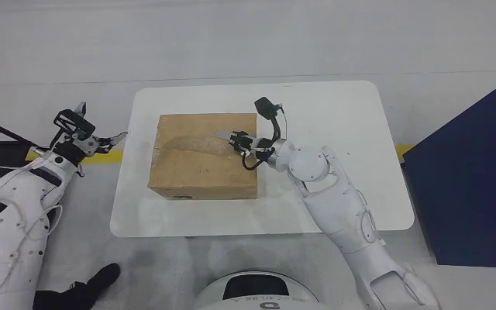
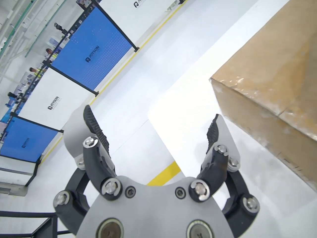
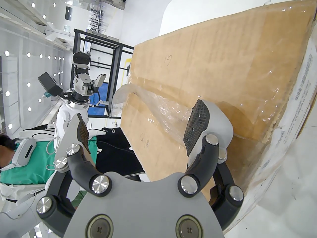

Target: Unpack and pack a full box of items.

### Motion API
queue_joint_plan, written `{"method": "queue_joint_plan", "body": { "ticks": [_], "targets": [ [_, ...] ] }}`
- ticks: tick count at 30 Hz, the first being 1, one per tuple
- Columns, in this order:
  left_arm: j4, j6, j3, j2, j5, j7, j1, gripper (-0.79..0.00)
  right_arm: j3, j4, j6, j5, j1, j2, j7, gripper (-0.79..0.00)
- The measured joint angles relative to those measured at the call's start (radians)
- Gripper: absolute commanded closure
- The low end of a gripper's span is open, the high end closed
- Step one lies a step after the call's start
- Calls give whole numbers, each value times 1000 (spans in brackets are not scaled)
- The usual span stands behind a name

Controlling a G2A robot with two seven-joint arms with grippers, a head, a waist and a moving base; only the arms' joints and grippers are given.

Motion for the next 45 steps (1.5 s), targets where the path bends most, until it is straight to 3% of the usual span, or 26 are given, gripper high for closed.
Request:
{"method": "queue_joint_plan", "body": {
  "ticks": [6,9,13,18,22,33,45],
  "targets": [
    [-2,-318,-11,13,-204,-214,-46,-785,0,0,0,0,0,0,0,-785],
    [16,-392,19,14,-296,-299,-73,-785,0,0,0,0,0,0,0,-785],
    [54,-405,128,27,-496,-421,-106,-785,0,0,0,0,0,0,0,-785],
    [59,-404,265,68,-828,-640,-167,-785,0,0,0,0,0,0,0,-785],
    [40,-404,302,95,-912,-767,-205,-785,0,0,0,0,0,0,0,-785],
    [-7,-404,317,141,-861,-822,-197,-785,0,0,0,0,0,0,0,-785],
    [-18,-404,330,154,-759,-750,-179,-785,0,0,0,0,0,0,0,-785]
  ]
}}
